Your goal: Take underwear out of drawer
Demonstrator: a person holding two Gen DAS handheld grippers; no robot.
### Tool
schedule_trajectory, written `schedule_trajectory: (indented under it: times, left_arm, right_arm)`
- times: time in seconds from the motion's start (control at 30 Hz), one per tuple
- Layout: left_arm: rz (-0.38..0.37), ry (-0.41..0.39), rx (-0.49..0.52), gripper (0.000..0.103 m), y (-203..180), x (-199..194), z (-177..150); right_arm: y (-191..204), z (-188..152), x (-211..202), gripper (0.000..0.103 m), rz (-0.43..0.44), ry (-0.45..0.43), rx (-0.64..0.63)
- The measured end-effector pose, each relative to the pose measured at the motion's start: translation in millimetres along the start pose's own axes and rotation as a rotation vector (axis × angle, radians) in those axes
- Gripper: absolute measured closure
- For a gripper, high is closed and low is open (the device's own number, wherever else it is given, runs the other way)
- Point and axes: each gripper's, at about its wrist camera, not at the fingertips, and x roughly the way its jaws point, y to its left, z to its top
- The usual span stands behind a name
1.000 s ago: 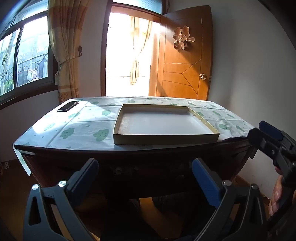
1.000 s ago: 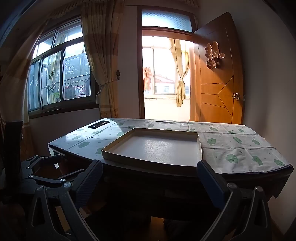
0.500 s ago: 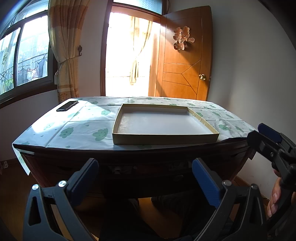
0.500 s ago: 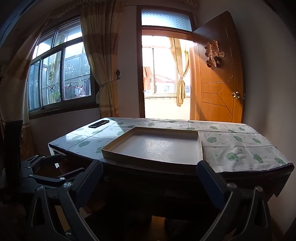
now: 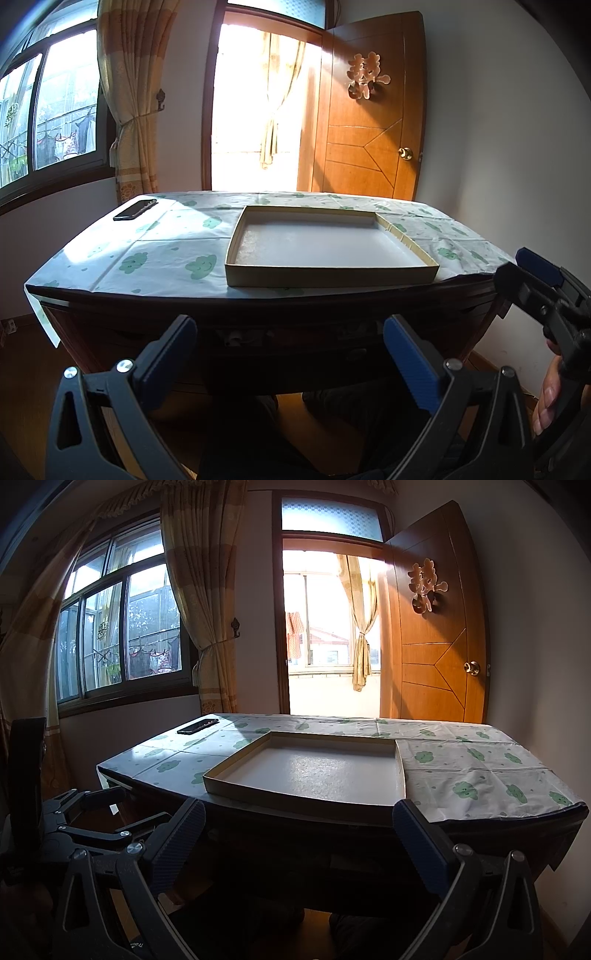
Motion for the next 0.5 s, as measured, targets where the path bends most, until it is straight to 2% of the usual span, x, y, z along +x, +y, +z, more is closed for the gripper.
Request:
schedule_trajectory:
  times: [0.5]
  left_arm:
    - [-0.001, 0.001, -0.001, 0.0, 0.2, 0.4, 0.1]
  right_arm:
    - [0.2, -2.5, 1.3, 0.0, 0.001, 0.001, 0.001]
